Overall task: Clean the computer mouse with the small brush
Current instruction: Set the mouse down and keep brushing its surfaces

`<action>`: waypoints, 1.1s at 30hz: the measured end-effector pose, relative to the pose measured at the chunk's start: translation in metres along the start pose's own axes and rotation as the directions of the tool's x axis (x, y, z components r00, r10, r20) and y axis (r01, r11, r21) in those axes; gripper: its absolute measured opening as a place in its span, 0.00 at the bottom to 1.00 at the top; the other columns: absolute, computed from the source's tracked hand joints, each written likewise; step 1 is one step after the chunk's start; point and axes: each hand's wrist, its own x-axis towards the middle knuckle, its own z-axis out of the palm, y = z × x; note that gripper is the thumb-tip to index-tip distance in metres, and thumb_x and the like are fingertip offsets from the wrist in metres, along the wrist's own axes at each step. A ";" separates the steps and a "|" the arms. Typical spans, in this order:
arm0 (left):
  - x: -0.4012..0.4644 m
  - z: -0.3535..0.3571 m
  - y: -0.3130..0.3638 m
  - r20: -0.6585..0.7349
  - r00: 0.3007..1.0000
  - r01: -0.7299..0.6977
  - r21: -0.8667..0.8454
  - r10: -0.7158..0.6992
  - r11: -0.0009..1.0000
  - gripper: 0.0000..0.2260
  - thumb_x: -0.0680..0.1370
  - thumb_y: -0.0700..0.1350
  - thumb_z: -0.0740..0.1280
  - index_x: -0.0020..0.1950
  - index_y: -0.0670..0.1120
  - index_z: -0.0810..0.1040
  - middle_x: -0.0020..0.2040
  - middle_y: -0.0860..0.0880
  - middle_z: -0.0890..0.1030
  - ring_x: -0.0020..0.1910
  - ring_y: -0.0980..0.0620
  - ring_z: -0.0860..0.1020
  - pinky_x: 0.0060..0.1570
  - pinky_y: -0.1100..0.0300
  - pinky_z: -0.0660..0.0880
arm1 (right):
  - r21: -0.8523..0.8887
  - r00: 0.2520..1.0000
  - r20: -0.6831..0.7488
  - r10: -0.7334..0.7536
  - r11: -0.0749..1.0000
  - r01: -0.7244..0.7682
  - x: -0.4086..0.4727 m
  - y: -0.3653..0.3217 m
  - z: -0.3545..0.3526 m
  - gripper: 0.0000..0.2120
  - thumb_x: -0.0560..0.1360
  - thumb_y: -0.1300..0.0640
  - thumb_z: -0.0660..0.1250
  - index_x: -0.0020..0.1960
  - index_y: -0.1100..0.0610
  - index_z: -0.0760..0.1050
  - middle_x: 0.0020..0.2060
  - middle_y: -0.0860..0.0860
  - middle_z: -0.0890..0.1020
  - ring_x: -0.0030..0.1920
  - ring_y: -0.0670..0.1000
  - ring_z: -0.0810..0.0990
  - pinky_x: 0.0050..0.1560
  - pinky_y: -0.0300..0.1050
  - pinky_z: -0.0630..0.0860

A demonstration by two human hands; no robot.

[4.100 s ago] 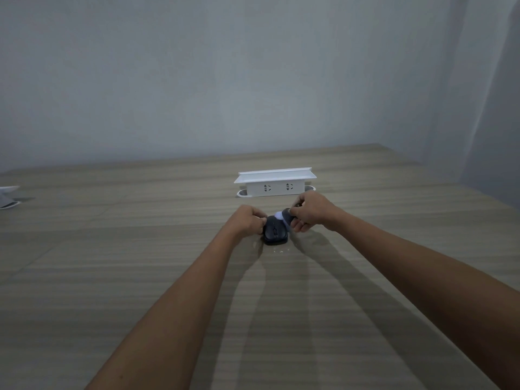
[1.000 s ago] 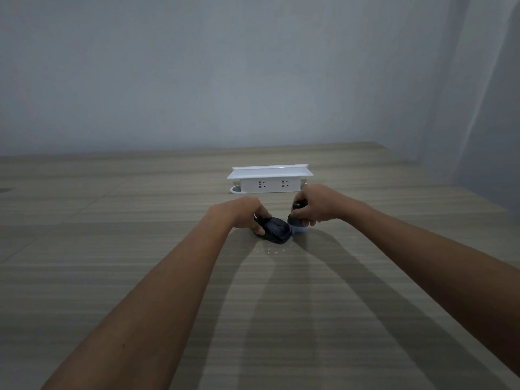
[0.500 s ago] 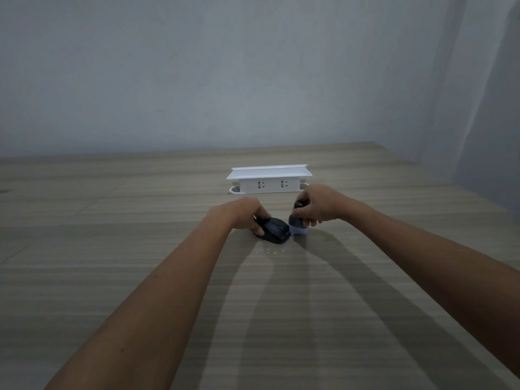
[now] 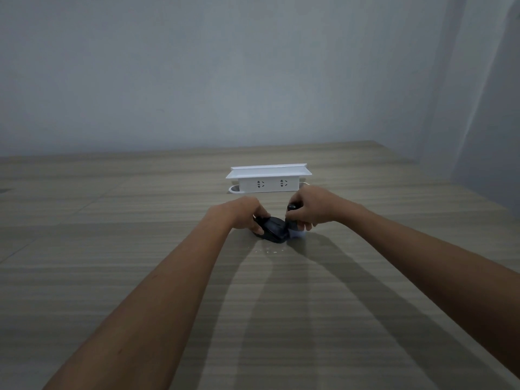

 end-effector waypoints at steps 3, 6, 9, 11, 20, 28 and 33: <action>-0.001 0.000 0.001 -0.008 1.000 -0.001 0.000 0.001 1.000 0.24 0.73 0.44 0.75 0.69 0.48 0.77 0.62 0.46 0.80 0.59 0.47 0.79 0.62 0.52 0.74 | 0.115 0.997 0.072 -0.017 0.993 0.009 -0.005 -0.003 -0.004 0.10 0.77 0.59 0.67 0.42 0.64 0.82 0.30 0.53 0.85 0.25 0.46 0.81 0.28 0.37 0.76; -0.003 0.001 0.001 -0.015 1.000 0.000 -0.010 0.000 1.000 0.24 0.73 0.44 0.75 0.69 0.48 0.77 0.61 0.46 0.80 0.58 0.47 0.78 0.62 0.52 0.74 | 0.172 0.998 -0.041 0.043 0.985 -0.035 -0.003 0.002 -0.008 0.09 0.76 0.60 0.67 0.45 0.65 0.83 0.30 0.54 0.85 0.24 0.46 0.80 0.26 0.37 0.75; -0.005 0.002 0.003 -0.023 1.000 -0.004 -0.036 0.003 0.999 0.23 0.74 0.43 0.74 0.68 0.49 0.78 0.59 0.46 0.80 0.55 0.49 0.77 0.59 0.54 0.73 | 0.156 0.983 -0.159 0.087 0.986 -0.062 -0.003 0.006 -0.007 0.08 0.76 0.62 0.65 0.46 0.64 0.82 0.29 0.54 0.84 0.23 0.44 0.80 0.23 0.36 0.74; -0.007 0.002 0.005 -0.024 1.000 -0.002 -0.036 0.002 0.999 0.22 0.74 0.42 0.74 0.68 0.48 0.78 0.58 0.46 0.80 0.54 0.49 0.77 0.57 0.56 0.72 | 0.147 0.984 -0.155 0.088 0.987 -0.065 -0.004 0.007 -0.003 0.08 0.77 0.63 0.64 0.47 0.65 0.81 0.29 0.54 0.84 0.22 0.43 0.80 0.23 0.36 0.75; -0.008 0.007 0.008 -0.064 0.997 0.050 0.002 -0.050 0.999 0.24 0.75 0.45 0.73 0.71 0.48 0.75 0.60 0.45 0.79 0.59 0.45 0.77 0.55 0.57 0.71 | 0.073 0.995 0.065 0.073 0.994 -0.077 -0.008 -0.007 -0.010 0.09 0.78 0.59 0.66 0.48 0.63 0.82 0.31 0.53 0.85 0.24 0.43 0.81 0.26 0.35 0.75; -0.008 0.012 0.012 -0.100 0.993 0.073 0.035 -0.069 0.997 0.19 0.75 0.47 0.72 0.67 0.48 0.79 0.57 0.45 0.80 0.56 0.44 0.78 0.58 0.50 0.74 | 0.132 0.990 0.002 0.141 0.981 -0.140 -0.008 -0.004 0.000 0.10 0.78 0.62 0.64 0.50 0.67 0.81 0.34 0.57 0.86 0.25 0.46 0.82 0.25 0.37 0.77; -0.007 0.013 0.013 -0.108 0.991 0.084 0.056 -0.077 0.995 0.18 0.75 0.48 0.72 0.65 0.49 0.80 0.55 0.45 0.80 0.54 0.44 0.79 0.56 0.49 0.75 | 0.196 0.986 -0.015 0.166 0.968 -0.160 -0.006 -0.005 -0.009 0.10 0.78 0.62 0.64 0.49 0.66 0.82 0.32 0.55 0.85 0.24 0.46 0.80 0.25 0.37 0.75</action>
